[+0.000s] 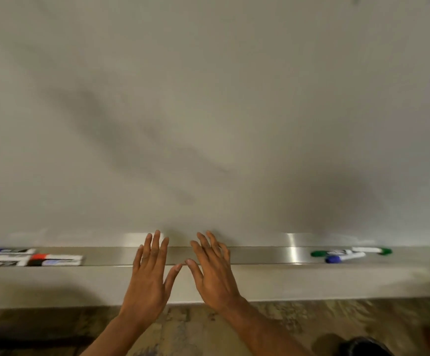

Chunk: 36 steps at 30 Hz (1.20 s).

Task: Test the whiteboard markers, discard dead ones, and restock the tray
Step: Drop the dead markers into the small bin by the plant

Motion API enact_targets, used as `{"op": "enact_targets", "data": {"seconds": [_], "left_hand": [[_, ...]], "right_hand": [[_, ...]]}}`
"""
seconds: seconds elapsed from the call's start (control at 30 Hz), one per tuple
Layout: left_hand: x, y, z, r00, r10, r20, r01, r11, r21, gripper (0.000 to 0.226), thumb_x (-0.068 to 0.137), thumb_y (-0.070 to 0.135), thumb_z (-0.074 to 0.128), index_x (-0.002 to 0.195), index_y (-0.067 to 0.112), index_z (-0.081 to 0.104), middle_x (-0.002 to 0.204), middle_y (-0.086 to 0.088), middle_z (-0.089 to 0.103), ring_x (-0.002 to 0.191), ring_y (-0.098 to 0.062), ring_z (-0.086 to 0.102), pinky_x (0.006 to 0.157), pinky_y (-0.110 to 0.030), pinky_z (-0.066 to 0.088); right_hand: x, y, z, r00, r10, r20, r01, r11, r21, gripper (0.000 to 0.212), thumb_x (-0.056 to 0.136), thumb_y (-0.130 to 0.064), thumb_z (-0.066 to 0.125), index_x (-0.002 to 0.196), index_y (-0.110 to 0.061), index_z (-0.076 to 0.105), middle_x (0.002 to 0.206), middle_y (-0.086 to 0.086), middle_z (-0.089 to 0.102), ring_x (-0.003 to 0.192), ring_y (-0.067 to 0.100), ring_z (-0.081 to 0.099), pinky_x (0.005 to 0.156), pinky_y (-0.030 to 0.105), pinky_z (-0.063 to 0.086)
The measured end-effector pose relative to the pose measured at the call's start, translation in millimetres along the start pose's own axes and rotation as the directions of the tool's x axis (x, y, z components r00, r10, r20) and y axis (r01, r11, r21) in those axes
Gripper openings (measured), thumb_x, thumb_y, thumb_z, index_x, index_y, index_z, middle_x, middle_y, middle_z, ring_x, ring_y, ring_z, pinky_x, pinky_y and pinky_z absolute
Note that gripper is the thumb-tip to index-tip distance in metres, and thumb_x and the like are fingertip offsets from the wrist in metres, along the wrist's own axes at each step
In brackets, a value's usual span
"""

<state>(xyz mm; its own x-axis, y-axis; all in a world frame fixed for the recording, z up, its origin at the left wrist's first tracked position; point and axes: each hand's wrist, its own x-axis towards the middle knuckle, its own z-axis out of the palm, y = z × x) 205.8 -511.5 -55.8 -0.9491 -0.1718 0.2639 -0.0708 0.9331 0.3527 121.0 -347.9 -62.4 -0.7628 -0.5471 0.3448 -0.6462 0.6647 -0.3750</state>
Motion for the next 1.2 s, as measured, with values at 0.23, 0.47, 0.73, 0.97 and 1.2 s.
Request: {"op": "enact_targets", "data": {"seconds": [0.23, 0.47, 0.73, 0.97, 1.2], "left_hand": [[26.4, 88.7, 59.7, 0.987, 0.142, 0.08, -0.14, 0.989, -0.037, 0.071, 0.105, 0.055, 0.024, 0.161, 0.012, 0.02, 0.171, -0.006, 0.007, 0.158, -0.022, 0.001, 0.125, -0.041, 0.005], [45.8, 154.4, 107.2, 0.968, 0.21, 0.14, -0.206, 0.978, -0.041, 0.07, 0.105, 0.056, 0.023, 0.16, 0.012, 0.021, 0.171, -0.005, 0.006, 0.158, -0.021, 0.0, 0.124, -0.042, 0.006], [51.3, 192.7, 136.2, 0.966, 0.198, 0.165, -0.19, 0.98, -0.058, 0.069, 0.105, 0.057, 0.023, 0.161, 0.017, 0.017, 0.171, 0.0, 0.002, 0.157, -0.018, -0.003, 0.125, -0.038, 0.001], [44.7, 202.8, 150.4, 0.969, 0.182, 0.17, -0.173, 0.983, -0.064, 0.069, 0.106, 0.058, 0.021, 0.162, 0.02, 0.012, 0.171, 0.002, -0.001, 0.157, -0.018, -0.003, 0.125, -0.035, -0.001], [41.3, 205.4, 152.6, 0.975, 0.17, 0.14, -0.159, 0.984, -0.085, 0.068, 0.106, 0.053, 0.028, 0.162, 0.018, 0.015, 0.171, 0.0, 0.006, 0.157, -0.018, 0.002, 0.125, -0.035, 0.002]], "right_hand": [[-56.9, 131.5, -53.2, 0.963, 0.205, -0.177, -0.216, 0.975, -0.046, 0.038, 0.104, -0.038, 0.045, 0.136, -0.021, 0.056, 0.15, -0.001, 0.049, 0.146, 0.019, 0.033, 0.114, 0.041, 0.028], [-97.4, 246.5, -93.6, 0.898, 0.393, -0.198, -0.431, 0.878, -0.21, 0.034, 0.1, -0.023, 0.046, 0.131, -0.018, 0.06, 0.143, 0.004, 0.055, 0.137, 0.028, 0.046, 0.104, 0.048, 0.04], [-99.7, 316.0, -110.4, 0.866, 0.477, -0.152, -0.5, 0.811, -0.305, 0.045, 0.072, 0.006, 0.069, 0.111, -0.017, 0.069, 0.115, 0.002, 0.07, 0.113, 0.027, 0.062, 0.093, 0.046, 0.045], [-91.9, 346.3, -104.0, 0.879, 0.469, -0.088, -0.469, 0.816, -0.338, 0.035, 0.075, 0.001, 0.068, 0.102, -0.021, 0.071, 0.102, -0.004, 0.073, 0.108, 0.023, 0.061, 0.095, 0.043, 0.038], [-86.5, 360.5, -101.5, 0.905, 0.42, -0.063, -0.413, 0.836, -0.362, 0.026, 0.076, -0.007, 0.074, 0.098, -0.02, 0.073, 0.098, -0.003, 0.072, 0.101, 0.022, 0.061, 0.089, 0.039, 0.035]]}}
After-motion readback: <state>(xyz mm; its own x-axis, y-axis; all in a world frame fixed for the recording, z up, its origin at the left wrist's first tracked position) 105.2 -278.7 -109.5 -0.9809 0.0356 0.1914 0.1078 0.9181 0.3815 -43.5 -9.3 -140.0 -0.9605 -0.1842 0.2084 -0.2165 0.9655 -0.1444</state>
